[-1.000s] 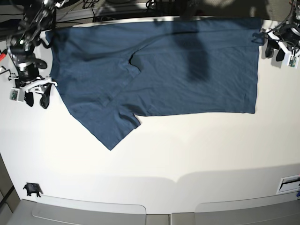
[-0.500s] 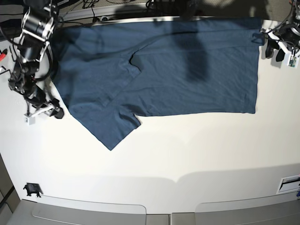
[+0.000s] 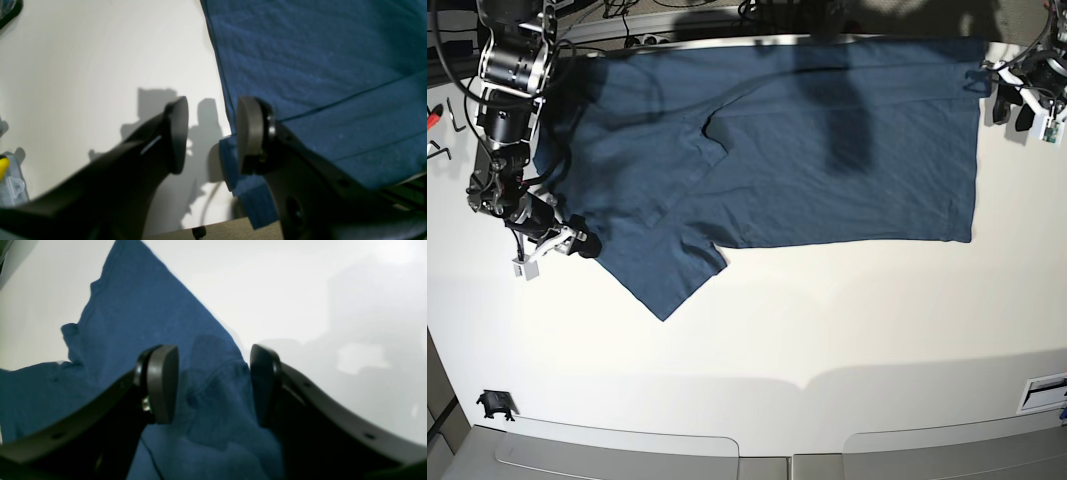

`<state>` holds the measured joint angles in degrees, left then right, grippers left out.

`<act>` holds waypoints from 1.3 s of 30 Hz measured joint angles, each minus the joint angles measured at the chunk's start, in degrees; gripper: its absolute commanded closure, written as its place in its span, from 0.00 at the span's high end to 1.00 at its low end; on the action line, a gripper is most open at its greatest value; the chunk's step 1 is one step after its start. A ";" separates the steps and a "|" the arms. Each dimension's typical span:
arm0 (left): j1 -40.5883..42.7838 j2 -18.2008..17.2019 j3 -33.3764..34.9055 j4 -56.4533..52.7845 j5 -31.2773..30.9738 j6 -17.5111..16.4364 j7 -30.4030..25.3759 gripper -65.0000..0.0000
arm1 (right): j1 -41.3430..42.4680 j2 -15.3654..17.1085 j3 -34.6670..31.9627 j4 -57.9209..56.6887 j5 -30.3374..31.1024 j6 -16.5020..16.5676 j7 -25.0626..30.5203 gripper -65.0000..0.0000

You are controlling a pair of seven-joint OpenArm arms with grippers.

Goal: Fold the T-shirt properly
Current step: 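Release with the right gripper and regrasp further along the collar side, then move the left gripper down to the hem corner and grasp it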

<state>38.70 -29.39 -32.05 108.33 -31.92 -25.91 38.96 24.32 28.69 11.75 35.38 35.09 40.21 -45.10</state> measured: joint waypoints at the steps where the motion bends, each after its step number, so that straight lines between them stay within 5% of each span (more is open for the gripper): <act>1: 0.00 0.00 0.00 0.00 0.00 0.00 0.00 0.34 | 0.02 0.00 0.02 0.00 -0.02 0.13 -0.48 0.44; 6: 0.00 -0.02 0.00 0.00 0.02 0.00 0.00 0.34 | -0.20 -0.15 -0.02 -0.04 -0.42 0.09 -1.95 0.00; 12: -0.81 0.00 0.00 0.00 0.02 -0.02 -1.51 0.47 | -0.22 -0.26 -0.02 -0.04 -0.37 0.11 -1.66 0.00; 19: -10.64 0.02 -0.02 -2.71 -0.26 -0.09 -1.70 0.48 | -0.20 -0.31 -0.04 -0.15 -0.44 0.13 -1.27 0.00; 39: -50.88 -1.73 0.07 -61.40 -12.31 -0.85 4.39 0.48 | -0.31 -0.31 -0.04 -0.13 -0.44 0.33 -1.05 0.00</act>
<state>-12.19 -31.11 -31.99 46.94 -44.23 -26.76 43.35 24.01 28.38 11.70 35.24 34.65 40.53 -46.15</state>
